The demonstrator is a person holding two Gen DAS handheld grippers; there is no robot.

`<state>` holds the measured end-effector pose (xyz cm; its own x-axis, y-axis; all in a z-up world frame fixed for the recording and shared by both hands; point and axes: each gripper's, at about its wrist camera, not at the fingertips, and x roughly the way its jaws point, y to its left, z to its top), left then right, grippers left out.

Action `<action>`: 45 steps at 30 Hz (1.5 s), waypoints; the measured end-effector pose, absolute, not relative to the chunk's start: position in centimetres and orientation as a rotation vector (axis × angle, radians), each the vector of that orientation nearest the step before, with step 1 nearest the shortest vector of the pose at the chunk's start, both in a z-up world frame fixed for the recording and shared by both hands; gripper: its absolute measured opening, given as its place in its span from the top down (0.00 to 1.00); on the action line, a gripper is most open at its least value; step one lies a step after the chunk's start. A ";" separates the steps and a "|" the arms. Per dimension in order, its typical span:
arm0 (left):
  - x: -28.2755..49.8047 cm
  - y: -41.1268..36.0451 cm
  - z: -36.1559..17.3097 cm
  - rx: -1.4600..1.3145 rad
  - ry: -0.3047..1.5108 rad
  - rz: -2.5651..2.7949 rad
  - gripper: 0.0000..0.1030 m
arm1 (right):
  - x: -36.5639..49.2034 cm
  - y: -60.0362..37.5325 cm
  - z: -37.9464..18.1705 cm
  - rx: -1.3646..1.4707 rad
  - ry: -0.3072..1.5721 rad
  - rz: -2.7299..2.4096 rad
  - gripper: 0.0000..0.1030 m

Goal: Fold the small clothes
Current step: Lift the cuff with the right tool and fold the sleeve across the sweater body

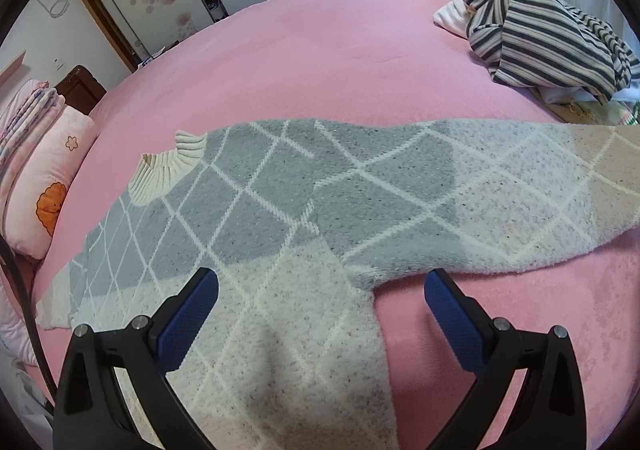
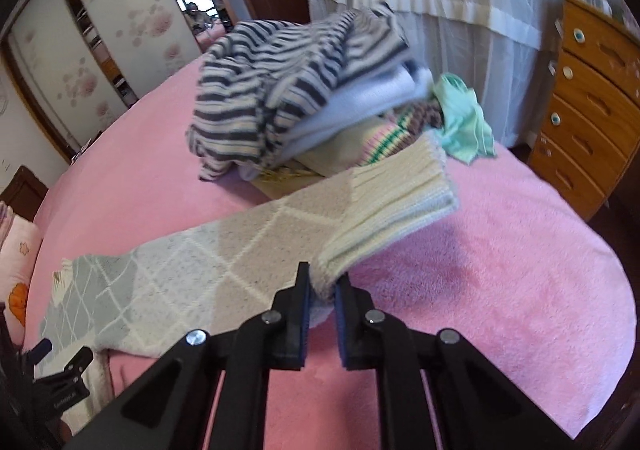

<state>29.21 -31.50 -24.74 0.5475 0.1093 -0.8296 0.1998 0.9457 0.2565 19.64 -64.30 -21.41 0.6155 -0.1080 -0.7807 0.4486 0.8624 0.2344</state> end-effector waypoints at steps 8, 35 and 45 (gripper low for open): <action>29.7 -29.1 -23.1 0.292 0.987 -0.011 0.01 | 19.8 -59.2 -15.2 0.319 0.758 -0.225 0.90; 29.1 -13.4 -18.2 0.165 0.950 0.115 0.01 | 23.5 -35.7 -13.3 0.085 0.782 0.181 0.90; 27.9 -7.3 -18.7 0.102 0.978 0.136 0.01 | 24.0 -29.7 -15.2 0.037 0.843 0.233 0.90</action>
<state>27.87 -7.30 -18.72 0.5516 0.1608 -0.8185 -0.0690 0.9867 0.1474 23.98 -29.73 -15.19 0.6412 0.2191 -0.7354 -0.1899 0.9739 0.1245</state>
